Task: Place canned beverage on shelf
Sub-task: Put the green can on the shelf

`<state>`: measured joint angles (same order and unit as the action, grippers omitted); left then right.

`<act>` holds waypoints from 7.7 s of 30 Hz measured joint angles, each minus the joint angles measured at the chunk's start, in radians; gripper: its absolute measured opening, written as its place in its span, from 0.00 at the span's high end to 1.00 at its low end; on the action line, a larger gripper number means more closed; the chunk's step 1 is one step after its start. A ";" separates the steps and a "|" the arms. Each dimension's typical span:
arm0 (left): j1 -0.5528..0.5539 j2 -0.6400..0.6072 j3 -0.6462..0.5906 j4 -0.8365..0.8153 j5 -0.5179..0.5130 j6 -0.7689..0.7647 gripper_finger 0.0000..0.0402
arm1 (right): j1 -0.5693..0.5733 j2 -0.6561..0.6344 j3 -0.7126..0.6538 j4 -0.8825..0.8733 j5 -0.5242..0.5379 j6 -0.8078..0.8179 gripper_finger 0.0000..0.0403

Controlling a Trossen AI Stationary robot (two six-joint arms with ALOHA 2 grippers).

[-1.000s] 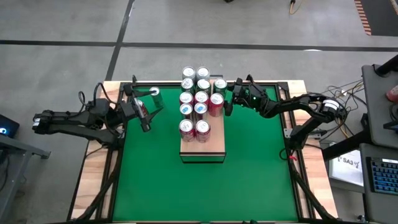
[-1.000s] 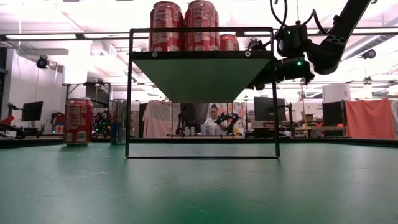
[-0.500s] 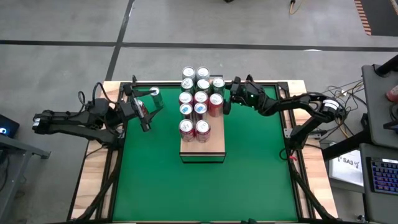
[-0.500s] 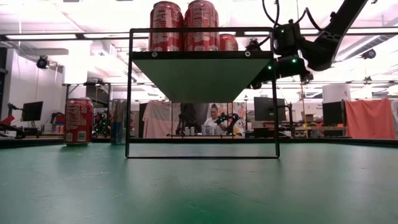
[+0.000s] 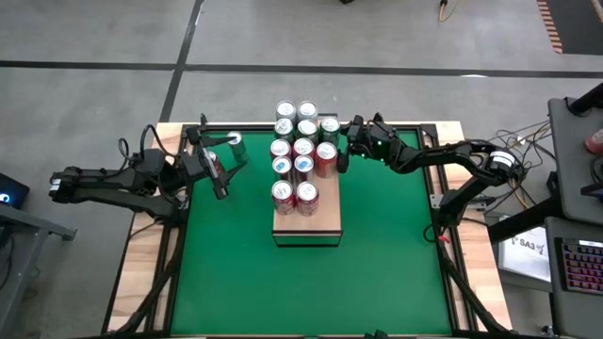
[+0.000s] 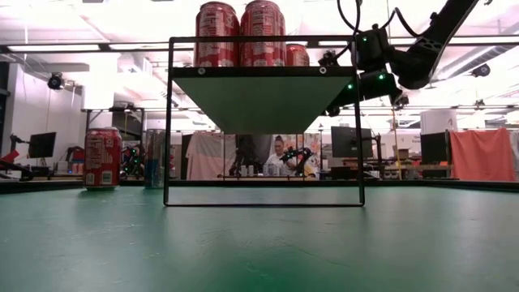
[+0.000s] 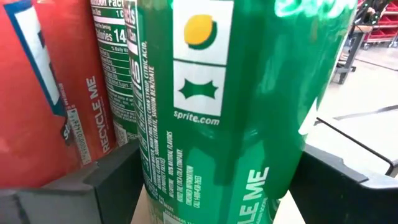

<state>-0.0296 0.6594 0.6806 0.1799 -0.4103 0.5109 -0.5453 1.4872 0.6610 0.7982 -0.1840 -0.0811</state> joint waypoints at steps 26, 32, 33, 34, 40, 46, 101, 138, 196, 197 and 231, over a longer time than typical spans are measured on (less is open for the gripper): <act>0.000 0.000 0.000 -0.002 0.000 0.003 0.27 | 0.001 -0.003 0.005 -0.025 0.038 0.049 0.19; 0.000 0.000 0.000 0.001 0.000 0.003 0.27 | 0.005 -0.004 0.005 -0.035 0.051 0.038 0.19; 0.000 0.000 0.000 0.000 0.000 0.003 0.27 | 0.005 -0.005 0.005 -0.035 0.052 0.035 0.19; 0.000 0.000 0.000 0.001 0.000 0.003 0.27 | 0.005 -0.006 0.005 -0.037 0.052 0.034 0.19; 0.000 0.000 0.000 0.000 0.000 0.003 0.27 | 0.007 -0.029 0.002 -0.054 0.053 0.032 0.19; 0.000 0.000 0.000 -0.001 0.000 0.004 0.27 | 0.006 -0.046 0.002 -0.081 0.049 0.028 0.19; 0.000 0.000 0.000 -0.001 0.001 0.000 0.27 | 0.011 -0.156 0.002 -0.113 0.046 0.020 0.08; 0.001 0.049 0.000 -0.029 -0.107 -0.032 0.27 | 0.011 -0.386 0.003 -0.050 0.046 0.127 0.08; 0.167 0.297 -0.185 0.068 -0.070 -0.135 1.00 | 0.087 -0.274 0.349 -0.944 0.344 0.479 0.97; 0.167 0.299 -0.185 0.069 -0.071 -0.135 1.00 | 0.089 -0.274 0.349 -0.935 0.344 0.477 0.97; 0.169 0.386 -0.185 0.160 -0.020 -0.154 1.00 | 0.089 -0.275 0.349 -0.948 0.343 0.479 0.97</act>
<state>0.1394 1.0454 0.4961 0.3402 -0.4305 0.3565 -0.4561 1.2119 1.0096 -0.1494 0.1586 0.3977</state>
